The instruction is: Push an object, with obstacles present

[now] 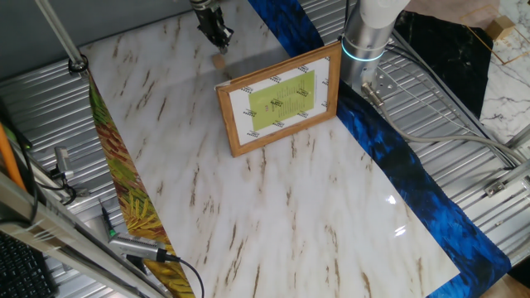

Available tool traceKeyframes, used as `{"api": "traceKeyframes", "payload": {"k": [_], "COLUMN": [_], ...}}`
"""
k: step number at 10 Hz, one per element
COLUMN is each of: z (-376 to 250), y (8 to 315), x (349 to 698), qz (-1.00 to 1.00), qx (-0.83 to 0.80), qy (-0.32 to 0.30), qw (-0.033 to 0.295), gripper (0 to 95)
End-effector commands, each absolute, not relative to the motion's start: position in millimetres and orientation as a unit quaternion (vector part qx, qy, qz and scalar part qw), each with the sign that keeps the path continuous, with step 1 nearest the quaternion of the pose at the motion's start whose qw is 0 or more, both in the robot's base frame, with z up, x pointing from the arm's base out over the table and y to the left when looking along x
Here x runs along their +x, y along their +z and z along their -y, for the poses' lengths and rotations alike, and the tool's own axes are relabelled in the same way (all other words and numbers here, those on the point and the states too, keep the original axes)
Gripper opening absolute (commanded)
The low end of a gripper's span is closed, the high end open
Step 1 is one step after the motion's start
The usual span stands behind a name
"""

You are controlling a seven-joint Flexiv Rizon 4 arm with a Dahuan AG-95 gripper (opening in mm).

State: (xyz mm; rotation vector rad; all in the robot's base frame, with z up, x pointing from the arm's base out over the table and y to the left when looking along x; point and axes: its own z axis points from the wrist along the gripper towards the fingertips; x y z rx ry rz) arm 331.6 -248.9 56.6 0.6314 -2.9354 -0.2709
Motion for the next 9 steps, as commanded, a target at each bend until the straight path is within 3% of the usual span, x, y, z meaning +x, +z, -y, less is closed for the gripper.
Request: {"api": "traceKeyframes", "payload": {"k": [1, 9], "z": [251.2, 255.0], "y": [53.1, 51.1], "x": [329.7, 327.9], "qz": [0.972, 0.970], "qx": [0.207, 0.223], "qy": [-0.091, -0.084], "qw": [0.057, 0.057], "gripper": [0.0, 0.0]}}
